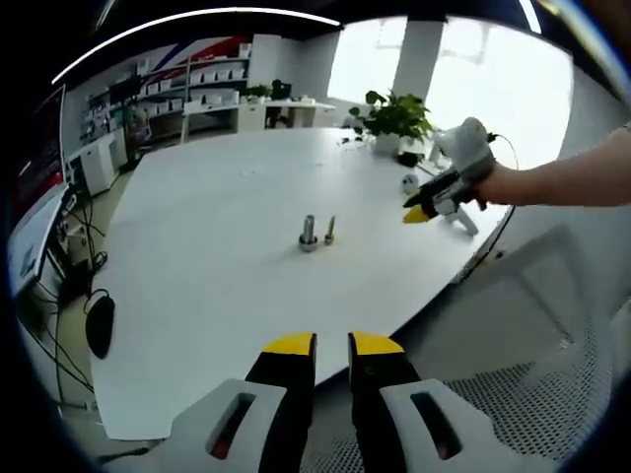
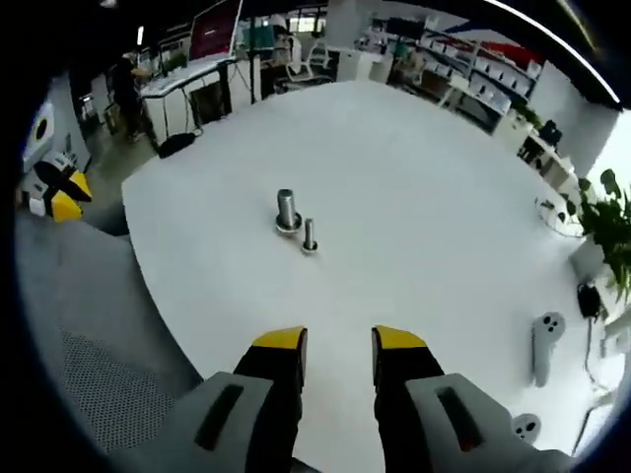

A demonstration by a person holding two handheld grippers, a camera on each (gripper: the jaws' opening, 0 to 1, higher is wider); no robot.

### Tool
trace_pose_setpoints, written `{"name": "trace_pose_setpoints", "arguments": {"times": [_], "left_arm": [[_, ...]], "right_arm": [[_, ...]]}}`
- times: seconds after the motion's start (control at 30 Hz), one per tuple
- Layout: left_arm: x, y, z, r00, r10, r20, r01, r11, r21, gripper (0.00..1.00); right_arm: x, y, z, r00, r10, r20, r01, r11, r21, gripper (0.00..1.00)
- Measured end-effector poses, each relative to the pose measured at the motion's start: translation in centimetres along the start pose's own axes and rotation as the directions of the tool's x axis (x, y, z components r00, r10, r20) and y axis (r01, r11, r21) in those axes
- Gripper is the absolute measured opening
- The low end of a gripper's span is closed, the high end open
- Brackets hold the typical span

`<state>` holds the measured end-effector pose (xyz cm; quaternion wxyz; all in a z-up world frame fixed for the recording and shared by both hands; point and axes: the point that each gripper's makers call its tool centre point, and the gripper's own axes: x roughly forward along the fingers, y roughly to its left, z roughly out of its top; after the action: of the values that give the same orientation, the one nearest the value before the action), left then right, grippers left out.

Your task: Place the washer onto the threaded stud by aligning its center hole with the stud, sliding it down to the base, and recovering from edge contact or off-axis alignment until the washer reaches the visible bottom stop.

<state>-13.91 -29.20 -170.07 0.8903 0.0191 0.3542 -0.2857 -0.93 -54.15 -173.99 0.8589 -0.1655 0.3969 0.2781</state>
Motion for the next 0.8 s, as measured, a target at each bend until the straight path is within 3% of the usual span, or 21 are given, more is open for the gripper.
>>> {"name": "trace_pose_setpoints", "arguments": {"times": [0.07, 0.2, 0.33, 0.4, 0.47, 0.5, 0.8], "left_arm": [[-0.1, 0.0, 0.1, 1.0, 0.002, 0.01, -0.002, 1.0, -0.006, 0.11], [-0.1, 0.2, 0.3, 1.0, 0.008, 0.017, -0.008, 1.0, -0.015, 0.11], [0.0, 0.1, -0.1, 1.0, 0.003, -0.001, -0.003, 1.0, -0.023, 0.12], [0.1, 0.1, -0.2, 1.0, 0.006, -0.013, -0.006, 1.0, -0.027, 0.12], [0.2, 0.0, -0.5, 1.0, 0.004, -0.03, -0.004, 1.0, -0.022, 0.12], [0.3, -0.1, -0.6, 0.999, -0.005, -0.036, 0.004, 1.0, -0.022, 0.12], [-0.2, 0.4, 0.2, 1.0, 0.016, 0.018, -0.015, 0.998, -0.053, 0.13]], "right_arm": [[-0.9, 0.4, 0.4, 0.999, 0.014, 0.053, -0.013, 1.0, -0.005, 0.28], [-2.2, 1.1, -0.1, 0.996, 0.035, 0.087, -0.037, 0.999, 0.015, 0.29], [-4.4, 2.1, -0.5, 0.984, 0.048, 0.172, -0.062, 0.995, 0.074, 0.29], [-5.4, 2.5, -0.9, 0.982, 0.065, 0.178, -0.077, 0.995, 0.058, 0.29], [-6.4, 2.8, -0.4, 0.982, 0.07, 0.175, -0.083, 0.994, 0.067, 0.31], [-7.3, 2.9, 0.4, 0.974, 0.066, 0.218, -0.081, 0.995, 0.059, 0.32], [-10.9, 3.2, -0.5, 0.95, 0.041, 0.308, -0.054, 0.998, 0.035, 0.33]]}}
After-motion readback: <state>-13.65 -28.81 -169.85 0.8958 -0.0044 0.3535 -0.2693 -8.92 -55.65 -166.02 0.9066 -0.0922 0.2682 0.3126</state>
